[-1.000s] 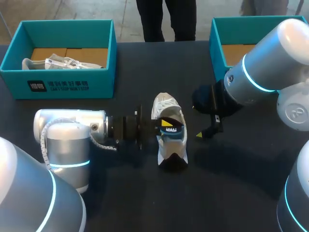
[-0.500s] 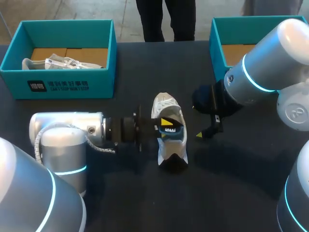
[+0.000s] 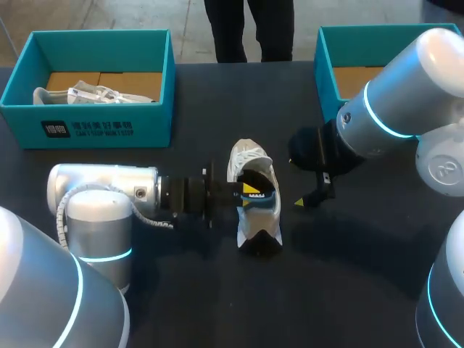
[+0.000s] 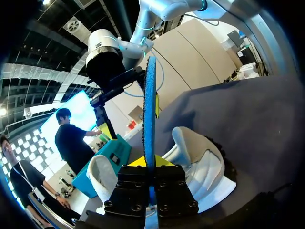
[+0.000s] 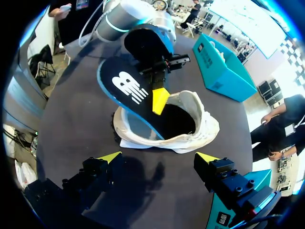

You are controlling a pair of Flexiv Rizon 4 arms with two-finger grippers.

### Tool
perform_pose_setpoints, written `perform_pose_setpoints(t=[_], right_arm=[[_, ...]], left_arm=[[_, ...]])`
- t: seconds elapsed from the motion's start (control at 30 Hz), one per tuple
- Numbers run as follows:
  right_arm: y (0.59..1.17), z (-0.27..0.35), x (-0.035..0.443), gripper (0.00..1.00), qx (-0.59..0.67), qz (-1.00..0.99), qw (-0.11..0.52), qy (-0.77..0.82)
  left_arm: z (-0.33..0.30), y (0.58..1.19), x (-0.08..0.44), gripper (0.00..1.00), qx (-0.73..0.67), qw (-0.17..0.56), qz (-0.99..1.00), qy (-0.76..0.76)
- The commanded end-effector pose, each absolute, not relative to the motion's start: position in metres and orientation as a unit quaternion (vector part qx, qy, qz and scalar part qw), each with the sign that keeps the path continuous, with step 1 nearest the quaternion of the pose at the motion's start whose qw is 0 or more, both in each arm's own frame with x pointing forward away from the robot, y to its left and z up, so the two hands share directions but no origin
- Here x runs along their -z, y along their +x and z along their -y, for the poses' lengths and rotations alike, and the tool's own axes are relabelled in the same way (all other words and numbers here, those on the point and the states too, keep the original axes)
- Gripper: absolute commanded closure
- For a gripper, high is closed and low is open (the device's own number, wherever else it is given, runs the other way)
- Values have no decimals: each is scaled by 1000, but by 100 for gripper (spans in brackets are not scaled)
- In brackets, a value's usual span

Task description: Take the shoe out of the shoebox, open the shoe tongue, remove and reinsert the insole, then place the shoe into the shoebox

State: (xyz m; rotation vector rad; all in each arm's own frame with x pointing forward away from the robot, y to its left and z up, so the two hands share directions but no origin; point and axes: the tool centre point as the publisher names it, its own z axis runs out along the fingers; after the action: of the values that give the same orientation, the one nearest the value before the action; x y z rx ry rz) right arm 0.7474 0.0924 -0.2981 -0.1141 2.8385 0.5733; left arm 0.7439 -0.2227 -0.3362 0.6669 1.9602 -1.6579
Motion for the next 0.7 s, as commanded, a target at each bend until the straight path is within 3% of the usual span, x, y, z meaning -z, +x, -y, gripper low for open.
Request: perform_pose_setpoints(t=[0.03,0.27,0.33,0.37,0.7], right_arm=[[746,-92,299,0,-196,-972,123,-39],[746,-92,299,0,-196,-972,123,-39],[746,-92,299,0,-196,-972,123,-39],[746,-92,299,0,-196,-972,123,-39],[746,-92,299,0,-196,-972,123,-39]], left_arm=[[228,757,343,100,599,236,-723,250],[229,762,347,100,594,238,-727,246],[229,758,345,64,595,240,-727,244],[229,756,343,55,597,241,-726,244],[220,736,317,65,601,254,-714,252]])
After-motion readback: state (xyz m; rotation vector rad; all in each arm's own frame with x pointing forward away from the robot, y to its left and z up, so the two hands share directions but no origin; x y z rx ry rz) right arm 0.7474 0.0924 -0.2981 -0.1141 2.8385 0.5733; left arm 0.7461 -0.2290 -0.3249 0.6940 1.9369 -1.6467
